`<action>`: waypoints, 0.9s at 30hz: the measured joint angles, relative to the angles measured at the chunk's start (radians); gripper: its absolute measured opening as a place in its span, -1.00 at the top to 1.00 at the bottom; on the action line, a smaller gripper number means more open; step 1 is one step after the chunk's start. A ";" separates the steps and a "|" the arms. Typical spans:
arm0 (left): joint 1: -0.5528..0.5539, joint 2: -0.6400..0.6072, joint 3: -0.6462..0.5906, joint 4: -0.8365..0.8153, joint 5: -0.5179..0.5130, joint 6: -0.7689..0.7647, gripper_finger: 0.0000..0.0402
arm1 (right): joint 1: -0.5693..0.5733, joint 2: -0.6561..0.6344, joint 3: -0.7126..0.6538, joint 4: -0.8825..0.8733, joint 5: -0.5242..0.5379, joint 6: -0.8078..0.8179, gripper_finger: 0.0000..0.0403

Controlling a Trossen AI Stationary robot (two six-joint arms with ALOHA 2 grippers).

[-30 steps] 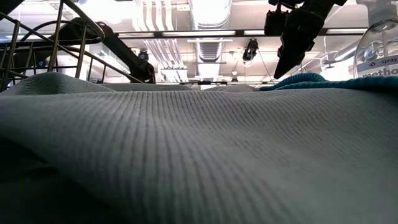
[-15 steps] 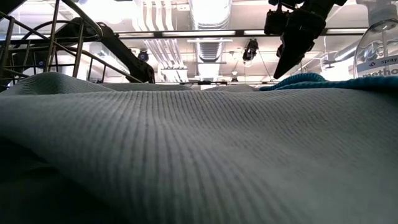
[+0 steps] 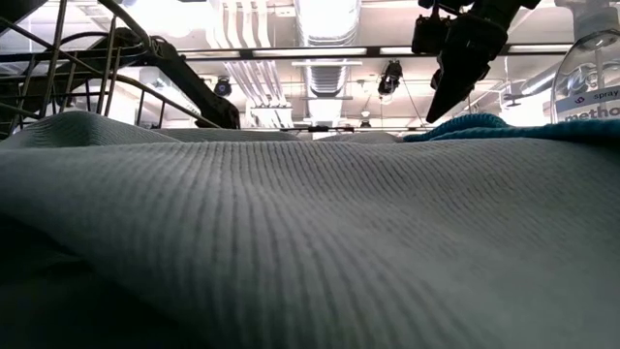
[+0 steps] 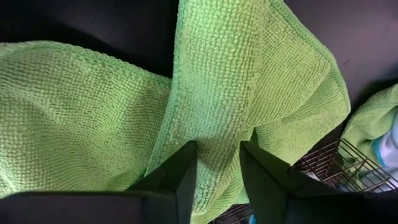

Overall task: Sort microfiber towel by color & place in baskets
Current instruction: Put the top left green towel into the bottom wire basket

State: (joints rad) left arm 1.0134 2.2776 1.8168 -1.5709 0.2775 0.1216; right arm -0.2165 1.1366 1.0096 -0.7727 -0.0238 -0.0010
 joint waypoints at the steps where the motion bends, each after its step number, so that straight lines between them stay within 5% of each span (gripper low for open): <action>1: 0.000 0.000 0.000 0.000 0.001 0.000 0.55 | 0.000 0.000 0.000 0.000 0.000 0.000 0.15; 8: 0.000 0.000 0.000 0.000 0.002 0.000 0.97 | 0.000 0.000 0.000 0.000 0.000 -0.001 0.15; 19: -0.002 -0.043 0.002 -0.001 0.001 0.000 1.00 | 0.000 0.000 0.000 0.000 0.000 -0.004 0.15; 27: -0.005 -0.198 0.021 0.001 0.001 0.008 1.00 | 0.000 0.000 0.000 0.000 0.000 0.000 0.15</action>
State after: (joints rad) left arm 1.0086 2.0797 1.8378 -1.5700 0.2789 0.1295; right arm -0.2164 1.1366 1.0092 -0.7729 -0.0238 -0.0010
